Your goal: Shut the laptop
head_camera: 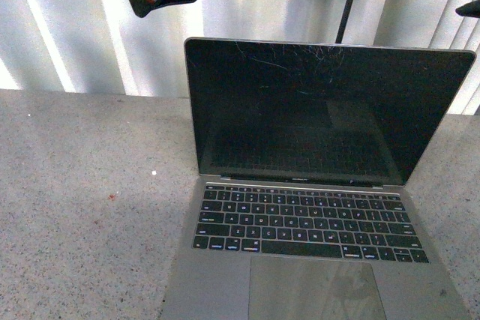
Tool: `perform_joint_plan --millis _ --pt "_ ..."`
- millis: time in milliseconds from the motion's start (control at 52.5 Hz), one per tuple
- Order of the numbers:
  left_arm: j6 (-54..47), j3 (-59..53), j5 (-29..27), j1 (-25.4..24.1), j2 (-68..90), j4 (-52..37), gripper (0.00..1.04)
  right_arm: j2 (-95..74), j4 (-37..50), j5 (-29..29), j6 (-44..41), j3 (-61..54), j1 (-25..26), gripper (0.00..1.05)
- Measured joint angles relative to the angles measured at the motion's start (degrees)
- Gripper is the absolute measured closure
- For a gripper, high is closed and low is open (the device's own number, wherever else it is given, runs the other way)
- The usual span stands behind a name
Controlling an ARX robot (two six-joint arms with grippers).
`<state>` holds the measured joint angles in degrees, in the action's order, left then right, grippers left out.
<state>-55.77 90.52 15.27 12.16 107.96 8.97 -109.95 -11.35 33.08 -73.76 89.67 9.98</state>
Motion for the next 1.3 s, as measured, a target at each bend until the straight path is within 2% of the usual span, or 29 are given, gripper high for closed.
perform_joint_plan --millis 114,248,400,553,820,991,1239,1296 --pt "-4.59 6.25 -0.31 1.01 2.38 6.32 0.07 -1.86 -6.64 -1.05 -6.14 5.18 -0.24 0.07" --pt "-12.2 11.63 -3.74 3.48 4.2 10.82 0.07 -4.07 -14.16 -2.97 -10.64 10.36 -1.68 0.07" --pt "-16.94 12.9 -6.1 6.6 4.81 13.92 0.07 -5.86 -19.56 -5.2 -13.25 14.12 -3.96 0.07" --pt "-19.69 11.61 -6.34 8.24 4.83 13.53 0.07 -7.19 -21.88 -6.29 -14.62 15.54 -5.68 0.07" --pt "-21.66 9.35 -6.78 8.31 4.83 12.66 0.07 -7.65 -22.86 -7.56 -15.34 15.61 -6.6 0.07" --pt "-21.97 9.35 -6.73 8.48 4.83 12.33 0.08 -7.72 -21.66 -7.91 -15.02 15.56 -7.52 0.33" --pt "-22.23 9.35 -6.51 9.01 5.16 12.41 0.47 -7.72 -22.01 -7.96 -14.99 15.39 -8.83 0.72" --pt "-22.4 9.35 -6.36 9.33 5.29 12.81 0.59 -7.74 -22.49 -7.98 -14.99 15.34 -9.18 0.82"
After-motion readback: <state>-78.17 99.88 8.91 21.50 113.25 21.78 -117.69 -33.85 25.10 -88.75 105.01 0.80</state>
